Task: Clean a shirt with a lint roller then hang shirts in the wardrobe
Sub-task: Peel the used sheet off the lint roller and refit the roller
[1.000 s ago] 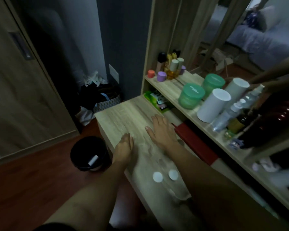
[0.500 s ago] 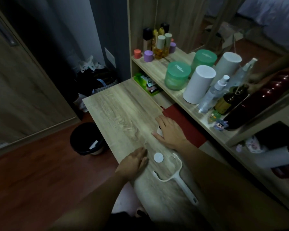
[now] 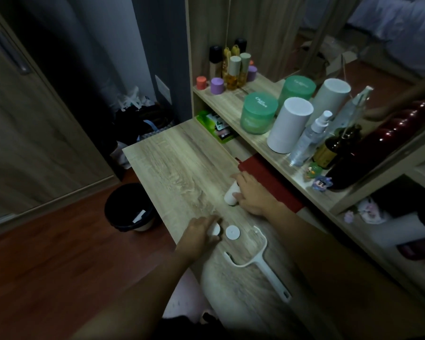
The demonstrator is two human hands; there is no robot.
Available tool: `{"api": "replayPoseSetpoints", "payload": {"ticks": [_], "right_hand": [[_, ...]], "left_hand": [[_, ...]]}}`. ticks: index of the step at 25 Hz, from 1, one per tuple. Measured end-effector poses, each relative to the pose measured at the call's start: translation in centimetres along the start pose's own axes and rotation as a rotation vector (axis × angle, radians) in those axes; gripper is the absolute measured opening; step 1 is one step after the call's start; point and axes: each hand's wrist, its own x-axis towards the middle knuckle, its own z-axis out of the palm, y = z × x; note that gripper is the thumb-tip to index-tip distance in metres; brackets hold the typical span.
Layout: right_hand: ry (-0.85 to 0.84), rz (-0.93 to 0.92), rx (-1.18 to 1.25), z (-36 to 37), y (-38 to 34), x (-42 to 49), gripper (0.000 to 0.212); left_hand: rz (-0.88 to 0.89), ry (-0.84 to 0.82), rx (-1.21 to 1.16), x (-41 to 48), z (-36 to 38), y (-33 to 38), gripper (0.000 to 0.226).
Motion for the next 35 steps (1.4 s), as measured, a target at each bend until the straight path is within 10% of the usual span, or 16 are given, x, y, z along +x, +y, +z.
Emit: {"api": "replayPoseSetpoints", "payload": {"ticks": [4, 10, 22, 27, 35], "right_hand": [[0.314, 0.165, 0.776, -1.8, -1.8, -2.6, 0.042], [0.354, 0.151, 1.251, -1.4, -3.1, -6.4, 0.036], [0.32, 0.099, 1.389, -1.4, -4.4, -8.4, 0.041], [0.302, 0.081, 1.396, -1.5, -5.0, -8.5, 0.082], [0.285, 0.057, 1.257, -0.4, -6.2, -8.8, 0.045]], "left_hand": [[-0.231, 0.356, -0.616, -0.3, -2.9, 2.2, 0.04], [-0.19, 0.219, -1.241, -1.5, -6.8, 5.9, 0.03], [-0.119, 0.168, -1.194, -3.2, -9.0, 7.2, 0.031], [-0.132, 0.148, -1.265, -2.9, -9.4, 7.2, 0.027], [-0.139, 0.274, -1.25, -3.2, -9.4, 7.2, 0.027]]}}
